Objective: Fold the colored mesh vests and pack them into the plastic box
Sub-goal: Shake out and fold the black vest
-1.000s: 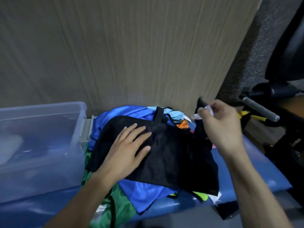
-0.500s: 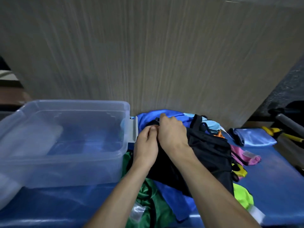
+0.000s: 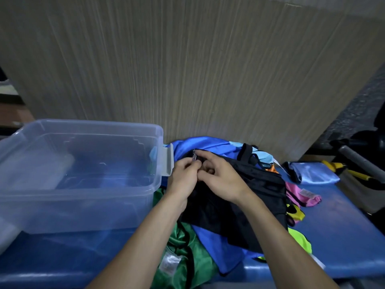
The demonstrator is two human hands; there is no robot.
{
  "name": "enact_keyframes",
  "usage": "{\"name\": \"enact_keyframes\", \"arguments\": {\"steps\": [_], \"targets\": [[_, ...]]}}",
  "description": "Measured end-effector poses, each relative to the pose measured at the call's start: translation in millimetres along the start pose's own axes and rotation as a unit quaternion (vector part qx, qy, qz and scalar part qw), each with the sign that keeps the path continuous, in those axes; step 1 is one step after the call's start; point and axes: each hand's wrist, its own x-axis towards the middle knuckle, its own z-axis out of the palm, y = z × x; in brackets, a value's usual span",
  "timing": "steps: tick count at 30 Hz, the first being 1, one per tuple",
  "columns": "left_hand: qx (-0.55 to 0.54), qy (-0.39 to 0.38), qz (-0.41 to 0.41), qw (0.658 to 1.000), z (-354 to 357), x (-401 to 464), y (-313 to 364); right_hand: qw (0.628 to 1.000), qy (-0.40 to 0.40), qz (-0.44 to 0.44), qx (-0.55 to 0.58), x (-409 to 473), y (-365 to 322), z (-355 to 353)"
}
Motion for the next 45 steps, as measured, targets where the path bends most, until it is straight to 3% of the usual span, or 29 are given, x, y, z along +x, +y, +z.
{"name": "enact_keyframes", "arguments": {"steps": [3, 6, 10, 15, 19, 25, 28, 32, 34, 36, 39, 45], "targets": [[0.046, 0.027, 0.030, 0.998, 2.3, 2.1, -3.7, 0.998, 0.019, -0.049, -0.037, -10.6, 8.8, -6.3], [0.060, 0.059, 0.026, 0.996, 2.9, 4.6, -6.1, 0.972, 0.121, -0.101, -0.174, -27.7, 27.9, -25.1], [0.068, 0.068, 0.025, 0.995, 2.9, 4.1, -6.5, 0.947, 0.142, -0.077, -0.278, -51.7, 56.8, -68.7], [0.093, 0.077, 0.032, 0.992, 4.4, 3.0, -5.6, 0.957, 0.074, -0.004, -0.280, -63.6, 86.1, -103.7], [0.132, 0.101, 0.055, 0.985, 3.6, 4.6, -8.9, 0.960, 0.043, -0.014, -0.276, -60.0, 88.8, -107.2], [0.141, 0.117, 0.048, 0.982, 2.6, 1.6, -7.6, 0.981, 0.053, 0.005, -0.189, -50.7, 86.7, -109.7], [0.137, 0.118, 0.047, 0.982, 2.6, 3.0, -9.2, 0.978, 0.052, -0.005, -0.201, -44.6, 82.6, -114.0], [0.136, 0.113, 0.058, 0.983, 2.6, 5.5, -12.2, 0.988, -0.049, 0.052, -0.140, -37.4, 76.3, -117.0], [0.180, 0.083, 0.096, 0.976, 2.5, 3.3, -10.8, 0.990, -0.061, 0.055, -0.118, -34.4, 73.1, -113.6], [0.241, 0.057, 0.173, 0.953, 2.4, -3.8, -9.1, 0.992, -0.046, 0.024, -0.119, -33.9, 67.1, -107.0], [0.412, 0.069, 0.321, 0.850, 3.9, -10.4, -8.6, 0.987, -0.012, -0.034, -0.159, -36.7, 60.5, -94.0], [0.494, 0.007, 0.446, 0.746, 1.9, 4.1, -11.6, 0.936, 0.035, -0.138, -0.322, -46.3, 66.1, -79.5]]}}
